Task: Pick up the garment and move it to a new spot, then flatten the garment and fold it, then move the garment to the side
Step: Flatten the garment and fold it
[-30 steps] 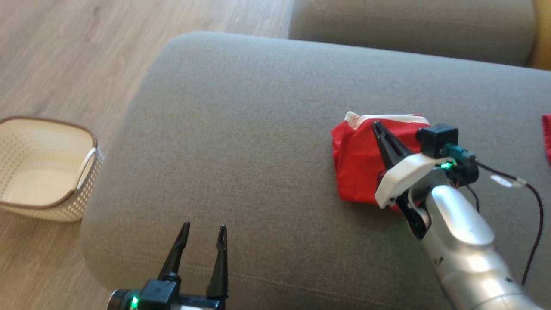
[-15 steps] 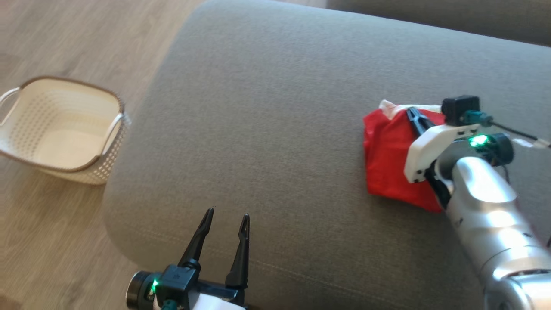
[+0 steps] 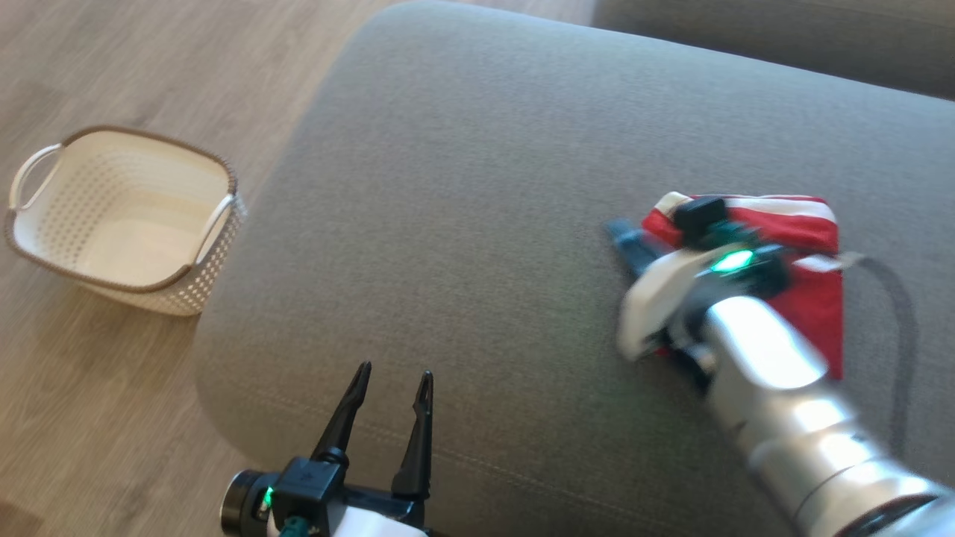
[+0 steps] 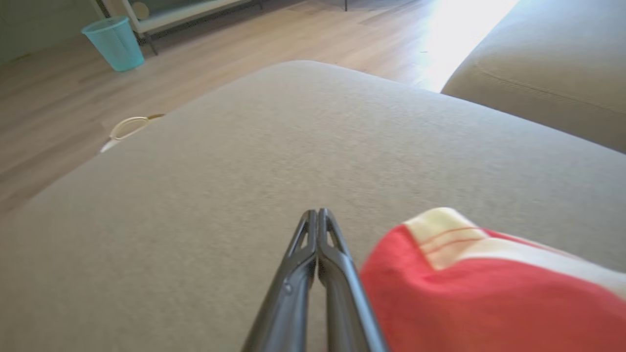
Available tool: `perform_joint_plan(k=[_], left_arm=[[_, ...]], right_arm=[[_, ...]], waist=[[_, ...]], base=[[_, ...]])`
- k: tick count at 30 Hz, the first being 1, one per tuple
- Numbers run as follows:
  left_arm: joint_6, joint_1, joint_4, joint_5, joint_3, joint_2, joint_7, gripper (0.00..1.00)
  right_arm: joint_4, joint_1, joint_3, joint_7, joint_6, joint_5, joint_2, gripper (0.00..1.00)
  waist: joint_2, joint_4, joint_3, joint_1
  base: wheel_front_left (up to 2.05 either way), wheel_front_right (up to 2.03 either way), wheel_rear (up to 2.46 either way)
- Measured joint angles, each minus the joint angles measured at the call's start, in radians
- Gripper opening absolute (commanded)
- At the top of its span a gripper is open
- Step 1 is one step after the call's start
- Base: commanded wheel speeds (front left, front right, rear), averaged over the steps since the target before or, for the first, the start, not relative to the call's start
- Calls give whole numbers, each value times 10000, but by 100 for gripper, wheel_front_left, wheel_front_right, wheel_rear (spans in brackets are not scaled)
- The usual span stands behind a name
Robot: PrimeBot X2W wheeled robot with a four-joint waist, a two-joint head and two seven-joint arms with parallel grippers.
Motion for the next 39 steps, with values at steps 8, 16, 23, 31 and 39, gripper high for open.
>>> perform_joint_plan(k=[8,16,23,31,39], left_arm=[[40,6,-54,0,33,0,0,100],[38,2,-65,-71,-111,0,0,100],[38,3,-65,-73,-121,0,0,100],[36,-42,-36,-142,-153,-2,0,100],[167,132,-79,-132,201,0,0,100]], right_arm=[[880,-791,619,-430,0,713,23,0],[1561,-1375,-2330,-474,0,-1641,-617,0],[2188,-1045,-3503,-474,0,-2849,-299,0],[-75,-56,228,-428,0,426,-59,0],[-2163,315,853,-472,0,1254,-35,84]], waist=[[0,-498,-91,0],[0,-118,44,0],[0,193,160,0],[0,163,-14,0],[0,-628,-431,0]], base=[[0,0,0],[0,0,0],[0,0,0],[0,0,0],[0,0,0]])
